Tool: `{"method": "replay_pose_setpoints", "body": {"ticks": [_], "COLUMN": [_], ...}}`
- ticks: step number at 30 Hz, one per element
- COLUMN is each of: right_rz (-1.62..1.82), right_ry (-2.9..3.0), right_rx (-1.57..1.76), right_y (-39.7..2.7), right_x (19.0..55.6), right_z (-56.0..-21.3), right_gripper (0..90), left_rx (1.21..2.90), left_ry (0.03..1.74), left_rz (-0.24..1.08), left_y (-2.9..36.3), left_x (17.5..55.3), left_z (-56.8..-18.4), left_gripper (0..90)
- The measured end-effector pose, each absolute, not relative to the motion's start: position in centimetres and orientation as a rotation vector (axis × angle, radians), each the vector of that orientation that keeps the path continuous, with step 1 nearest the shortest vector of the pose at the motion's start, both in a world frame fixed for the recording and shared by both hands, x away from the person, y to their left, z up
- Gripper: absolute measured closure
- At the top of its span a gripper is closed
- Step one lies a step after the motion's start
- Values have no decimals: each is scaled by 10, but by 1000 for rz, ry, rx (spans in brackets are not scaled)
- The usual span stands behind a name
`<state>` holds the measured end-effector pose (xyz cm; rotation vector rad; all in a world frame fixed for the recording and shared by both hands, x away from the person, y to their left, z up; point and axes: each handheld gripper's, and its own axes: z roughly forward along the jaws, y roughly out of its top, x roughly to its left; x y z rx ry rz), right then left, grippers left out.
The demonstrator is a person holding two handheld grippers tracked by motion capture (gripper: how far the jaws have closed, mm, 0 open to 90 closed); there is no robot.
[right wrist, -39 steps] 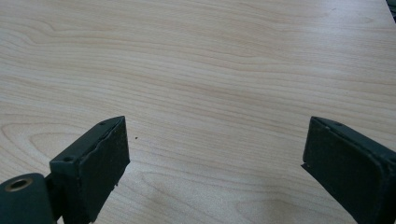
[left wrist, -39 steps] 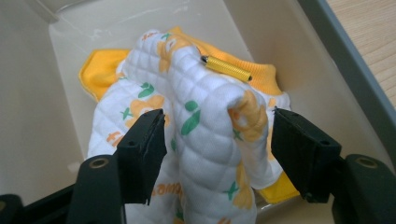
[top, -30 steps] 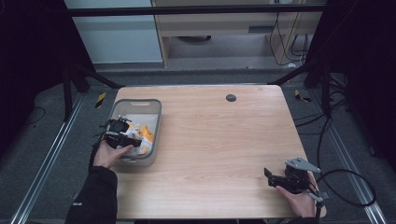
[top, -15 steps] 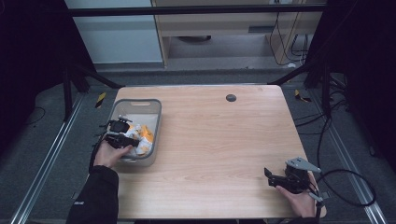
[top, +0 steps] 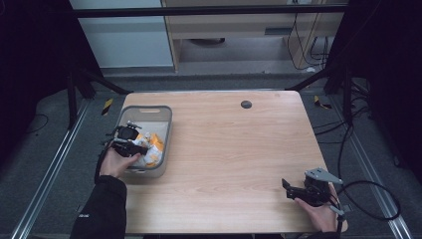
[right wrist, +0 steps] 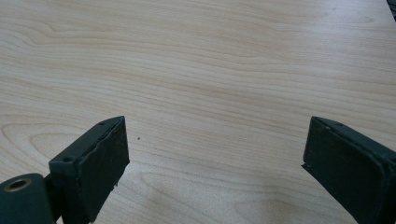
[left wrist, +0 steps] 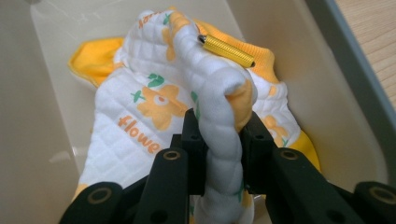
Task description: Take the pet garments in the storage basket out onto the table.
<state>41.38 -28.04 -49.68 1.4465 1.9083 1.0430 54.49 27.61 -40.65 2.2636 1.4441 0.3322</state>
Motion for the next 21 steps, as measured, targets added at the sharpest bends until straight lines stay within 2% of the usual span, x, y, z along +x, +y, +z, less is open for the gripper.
{"method": "replay_pose_setpoints", "body": {"ticks": [12, 21], "right_rz": [1051, 1044], "right_ry": [1909, 1907], "right_rx": [1453, 1443], "right_y": [-280, -281], "right_x": [413, 413], "right_z": [-496, -496], "right_gripper": [69, 69], "left_rx": [2251, 2214], "left_ry": [1423, 1397], "left_rz": [385, 435], "left_y": [278, 282], "left_x": [542, 536], "left_z": [-387, -357], "left_gripper": [753, 756]}}
